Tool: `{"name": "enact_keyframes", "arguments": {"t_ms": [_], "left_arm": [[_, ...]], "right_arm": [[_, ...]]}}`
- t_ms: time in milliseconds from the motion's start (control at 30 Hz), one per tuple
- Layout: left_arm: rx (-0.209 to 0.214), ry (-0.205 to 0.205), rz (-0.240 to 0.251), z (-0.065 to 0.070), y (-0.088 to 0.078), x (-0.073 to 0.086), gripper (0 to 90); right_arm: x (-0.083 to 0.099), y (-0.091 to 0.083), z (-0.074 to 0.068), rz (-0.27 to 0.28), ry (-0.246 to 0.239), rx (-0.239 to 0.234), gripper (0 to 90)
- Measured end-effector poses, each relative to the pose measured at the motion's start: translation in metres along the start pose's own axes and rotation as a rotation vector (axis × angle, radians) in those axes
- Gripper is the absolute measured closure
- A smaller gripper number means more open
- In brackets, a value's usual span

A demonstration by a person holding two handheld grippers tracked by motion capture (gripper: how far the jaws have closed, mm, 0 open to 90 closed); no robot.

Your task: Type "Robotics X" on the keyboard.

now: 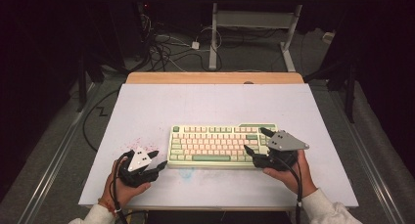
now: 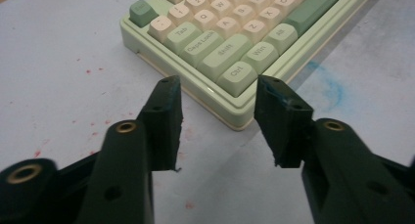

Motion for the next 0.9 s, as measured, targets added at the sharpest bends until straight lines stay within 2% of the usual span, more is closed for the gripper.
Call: {"name": "enact_keyframes", "arguments": {"t_ms": [100,167,200,333,433,633,900], "left_arm": [[0.031,0.008,0.01,0.0,-0.001,-0.001,59.8],[0.037,0.002,0.01,0.0,-0.001,-0.002,68.4],[0.042,-0.001,0.012,0.0,-0.001,-0.002,68.4],[0.052,0.001,0.012,0.0,-0.001,-0.007,78.7],[0.056,0.016,-0.006,0.001,0.001,-0.012,86.0],[0.077,0.027,-0.019,0.005,0.01,-0.027,87.6],[0.108,0.068,-0.029,0.014,0.026,-0.054,87.6]], "right_arm": [[0.005,-0.005,0.001,-0.003,-0.003,0.007,24.0],[0.01,-0.01,0.001,-0.004,-0.006,0.014,24.0],[0.01,-0.01,0.001,-0.004,-0.006,0.014,24.0],[0.019,-0.016,0.001,-0.011,0.005,0.015,23.9],[0.025,-0.02,0.001,-0.022,0.005,0.013,23.9],[0.034,-0.026,-0.001,-0.042,0.007,0.02,23.9],[0.043,-0.027,-0.007,-0.062,0.0,0.027,24.0]]}}
Point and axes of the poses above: each handheld gripper's, and its own axes: y roughly forward along the jaws, x roughly out of its underside, z roughly to its right, the point moved 1 cm from there along y, roughly forward along the jaws, and after that the axes turned 6 degrees about y, right-handed, at the moved point
